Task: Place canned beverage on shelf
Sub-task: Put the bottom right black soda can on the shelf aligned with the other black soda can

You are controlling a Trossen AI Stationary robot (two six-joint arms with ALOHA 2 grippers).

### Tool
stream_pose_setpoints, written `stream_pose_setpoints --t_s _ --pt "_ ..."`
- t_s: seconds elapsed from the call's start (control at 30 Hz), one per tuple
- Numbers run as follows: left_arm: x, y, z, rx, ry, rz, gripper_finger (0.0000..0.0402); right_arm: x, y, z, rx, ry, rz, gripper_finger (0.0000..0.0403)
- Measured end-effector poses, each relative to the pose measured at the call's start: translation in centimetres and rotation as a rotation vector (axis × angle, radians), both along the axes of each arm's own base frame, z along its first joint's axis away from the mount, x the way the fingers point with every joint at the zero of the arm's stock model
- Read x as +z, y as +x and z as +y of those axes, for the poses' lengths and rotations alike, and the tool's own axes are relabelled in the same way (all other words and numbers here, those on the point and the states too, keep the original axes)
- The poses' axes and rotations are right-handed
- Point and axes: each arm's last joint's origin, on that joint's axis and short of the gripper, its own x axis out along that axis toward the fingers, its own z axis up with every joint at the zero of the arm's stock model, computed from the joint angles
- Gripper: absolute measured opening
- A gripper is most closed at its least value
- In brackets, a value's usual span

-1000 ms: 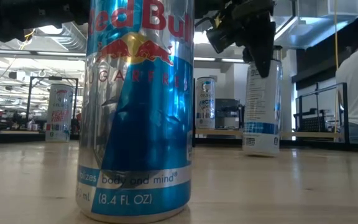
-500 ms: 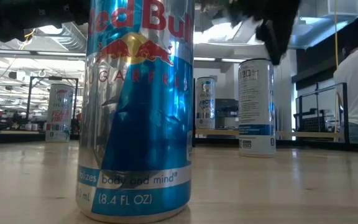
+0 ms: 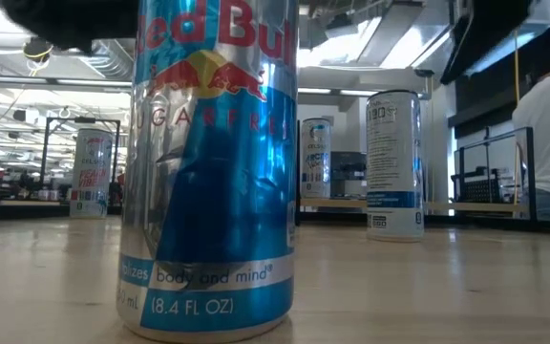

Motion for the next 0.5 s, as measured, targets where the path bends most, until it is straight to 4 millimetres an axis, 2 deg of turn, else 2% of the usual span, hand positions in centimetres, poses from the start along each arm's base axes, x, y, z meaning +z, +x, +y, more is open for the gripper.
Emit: stream_pose_setpoints --t_s 0.23,0.37,0.5 --pt "-1.4 6.7 -1.0 -0.080 0.011 0.129 0.0011 -3.8 -0.5 -0.5 -0.021 -0.124 -0.113 0.0338" --pt "-3.8 9.3 -1.4 -0.130 -0.009 0.197 0.0011 -5.5 0.0 -0.5 -0.001 -0.173 -0.158 0.0338" --pt "-5.8 11.2 -1.2 -0.114 -0.028 0.245 0.0011 -6.3 0.6 -0.4 0.026 -0.197 -0.217 0.0338"
